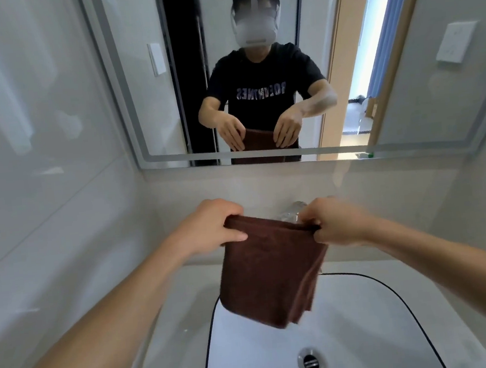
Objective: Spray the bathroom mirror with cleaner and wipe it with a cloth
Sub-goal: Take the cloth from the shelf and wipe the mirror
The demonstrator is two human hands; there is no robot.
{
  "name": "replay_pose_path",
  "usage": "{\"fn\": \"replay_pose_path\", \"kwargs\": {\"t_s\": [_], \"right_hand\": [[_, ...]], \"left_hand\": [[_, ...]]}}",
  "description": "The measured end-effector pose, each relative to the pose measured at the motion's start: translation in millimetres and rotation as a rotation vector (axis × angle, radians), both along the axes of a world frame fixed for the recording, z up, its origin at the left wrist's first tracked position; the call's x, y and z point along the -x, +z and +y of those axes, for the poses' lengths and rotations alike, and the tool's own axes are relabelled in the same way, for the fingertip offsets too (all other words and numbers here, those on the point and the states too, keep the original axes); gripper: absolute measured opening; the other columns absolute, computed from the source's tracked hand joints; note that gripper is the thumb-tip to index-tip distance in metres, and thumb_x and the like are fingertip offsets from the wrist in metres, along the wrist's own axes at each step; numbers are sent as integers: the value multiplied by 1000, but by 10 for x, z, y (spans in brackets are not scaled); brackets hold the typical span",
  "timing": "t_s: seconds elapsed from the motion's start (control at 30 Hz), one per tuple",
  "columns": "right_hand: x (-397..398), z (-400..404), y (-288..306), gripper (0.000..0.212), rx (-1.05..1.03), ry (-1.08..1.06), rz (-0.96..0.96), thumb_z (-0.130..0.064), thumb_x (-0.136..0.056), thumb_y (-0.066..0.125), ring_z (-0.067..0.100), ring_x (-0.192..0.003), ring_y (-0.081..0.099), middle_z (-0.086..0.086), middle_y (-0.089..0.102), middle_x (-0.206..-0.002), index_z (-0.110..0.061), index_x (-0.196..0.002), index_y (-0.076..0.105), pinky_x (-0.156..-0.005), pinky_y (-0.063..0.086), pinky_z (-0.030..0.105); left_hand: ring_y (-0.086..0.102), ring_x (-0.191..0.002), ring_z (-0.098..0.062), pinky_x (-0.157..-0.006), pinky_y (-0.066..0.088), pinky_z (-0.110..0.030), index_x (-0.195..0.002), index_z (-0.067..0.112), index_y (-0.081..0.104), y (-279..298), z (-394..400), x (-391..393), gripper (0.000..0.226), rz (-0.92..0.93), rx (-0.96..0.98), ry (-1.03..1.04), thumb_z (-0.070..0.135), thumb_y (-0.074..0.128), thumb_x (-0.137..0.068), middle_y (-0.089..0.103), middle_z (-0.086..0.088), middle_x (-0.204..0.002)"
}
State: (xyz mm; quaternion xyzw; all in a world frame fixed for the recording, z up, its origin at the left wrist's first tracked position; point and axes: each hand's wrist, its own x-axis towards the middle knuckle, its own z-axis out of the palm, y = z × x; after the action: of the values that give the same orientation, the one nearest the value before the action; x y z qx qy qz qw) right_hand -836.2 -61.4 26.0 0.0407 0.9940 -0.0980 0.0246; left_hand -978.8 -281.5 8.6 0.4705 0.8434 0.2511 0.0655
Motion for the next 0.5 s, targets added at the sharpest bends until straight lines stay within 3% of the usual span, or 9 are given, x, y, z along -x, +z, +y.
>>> {"fn": "replay_pose_path", "kwargs": {"t_s": [0.13,0.27,0.33,0.43,0.5], "right_hand": [[125,-83,-134,30,86,-57,122,6,-76,48,23,-80,51,-1,58,-79,-23,-77,57,-59,34,22],[227,-167,-191,31,83,-118,237,8,-70,44,30,-81,53,1,55,-75,-20,-75,56,-64,37,28],[240,-217,-205,29,47,-155,258,6,-71,44,29,-81,51,0,54,-74,-21,-75,54,-65,38,30],[221,-291,-207,28,74,-195,284,6,-72,43,29,-76,59,-1,52,-68,-21,-68,49,-55,38,27],[180,-349,-227,33,277,-230,287,11,-76,38,21,-58,68,4,54,-70,-18,-64,49,-41,42,23]], "left_hand": [[58,-61,-16,-60,60,-39,-66,27,55,-14,-73,74,33,-50,-52,75,13,80,-81,54,4,-65],[48,-53,0,-55,40,-25,-66,27,57,-36,-123,133,28,-12,-74,94,20,78,-82,52,10,-59],[48,-57,-1,-58,35,-24,-71,22,62,-32,-167,138,20,-13,-76,86,24,77,-84,55,10,-63],[58,-59,-10,-61,45,-27,-82,20,70,-29,-243,129,8,-60,-79,74,23,73,-88,64,3,-68],[66,-54,-14,-56,53,-28,-91,21,72,-31,-312,123,5,-160,-107,84,18,69,-91,69,1,-68]]}}
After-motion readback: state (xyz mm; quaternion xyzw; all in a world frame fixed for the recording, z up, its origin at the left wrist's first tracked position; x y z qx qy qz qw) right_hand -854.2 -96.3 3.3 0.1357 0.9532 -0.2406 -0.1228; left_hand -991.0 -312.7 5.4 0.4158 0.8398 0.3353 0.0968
